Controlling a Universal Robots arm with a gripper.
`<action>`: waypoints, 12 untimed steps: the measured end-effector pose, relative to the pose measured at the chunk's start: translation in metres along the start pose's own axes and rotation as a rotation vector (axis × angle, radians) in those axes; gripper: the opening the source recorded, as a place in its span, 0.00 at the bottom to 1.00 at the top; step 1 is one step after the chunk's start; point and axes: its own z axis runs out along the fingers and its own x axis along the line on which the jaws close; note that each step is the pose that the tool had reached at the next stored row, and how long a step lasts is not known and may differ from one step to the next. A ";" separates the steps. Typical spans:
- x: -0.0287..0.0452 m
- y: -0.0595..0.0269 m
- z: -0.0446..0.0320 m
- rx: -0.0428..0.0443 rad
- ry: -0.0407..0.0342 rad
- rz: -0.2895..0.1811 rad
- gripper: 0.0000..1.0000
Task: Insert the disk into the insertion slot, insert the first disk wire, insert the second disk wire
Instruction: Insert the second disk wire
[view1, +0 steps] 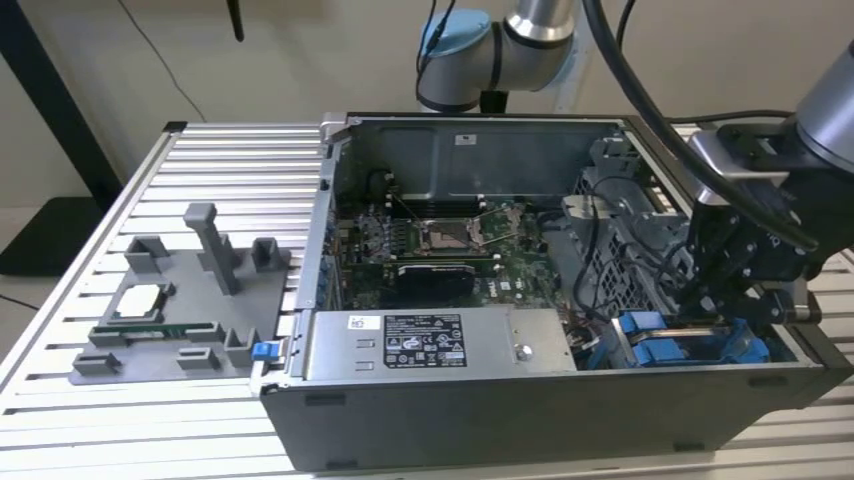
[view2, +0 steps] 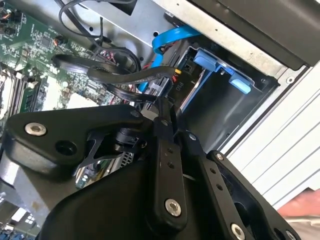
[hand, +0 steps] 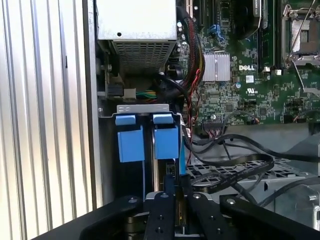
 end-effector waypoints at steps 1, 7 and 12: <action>0.0000 -0.0001 0.0002 0.0000 0.0000 0.000 0.00; 0.0001 -0.0003 0.0013 0.0009 -0.0001 -0.004 0.00; 0.0002 -0.0004 0.0022 0.0012 -0.0001 -0.009 0.00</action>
